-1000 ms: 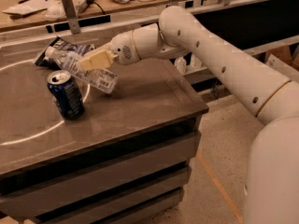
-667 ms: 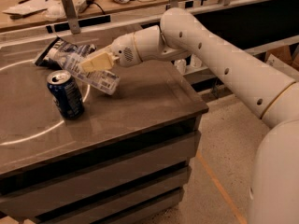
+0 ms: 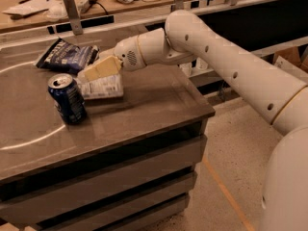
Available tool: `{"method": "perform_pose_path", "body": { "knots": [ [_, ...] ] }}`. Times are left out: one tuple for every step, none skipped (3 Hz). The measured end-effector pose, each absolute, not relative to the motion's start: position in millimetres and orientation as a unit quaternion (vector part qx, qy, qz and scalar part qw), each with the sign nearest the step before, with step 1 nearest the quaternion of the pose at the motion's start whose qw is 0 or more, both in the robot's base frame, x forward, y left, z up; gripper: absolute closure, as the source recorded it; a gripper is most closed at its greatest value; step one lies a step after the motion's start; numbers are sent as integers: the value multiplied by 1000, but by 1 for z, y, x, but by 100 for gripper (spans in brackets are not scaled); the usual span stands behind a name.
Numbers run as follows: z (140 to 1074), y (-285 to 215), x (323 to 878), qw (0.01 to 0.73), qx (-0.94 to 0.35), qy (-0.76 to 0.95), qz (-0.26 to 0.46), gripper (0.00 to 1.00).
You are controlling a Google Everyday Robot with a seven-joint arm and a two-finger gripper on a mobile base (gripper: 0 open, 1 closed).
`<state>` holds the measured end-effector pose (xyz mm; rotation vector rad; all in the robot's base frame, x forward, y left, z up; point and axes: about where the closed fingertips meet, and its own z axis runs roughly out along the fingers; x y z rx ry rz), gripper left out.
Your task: Move blue plastic bottle near pepsi can
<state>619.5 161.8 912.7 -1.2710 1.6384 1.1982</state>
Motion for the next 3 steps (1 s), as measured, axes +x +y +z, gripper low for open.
{"method": "perform_pose_path", "body": {
  "knots": [
    [915,151,623,386,-480,643,455,0],
    [919,132,628,421,-454,651,440,0],
    [926,95,638,466,-431,664,395,0]
  ]
}}
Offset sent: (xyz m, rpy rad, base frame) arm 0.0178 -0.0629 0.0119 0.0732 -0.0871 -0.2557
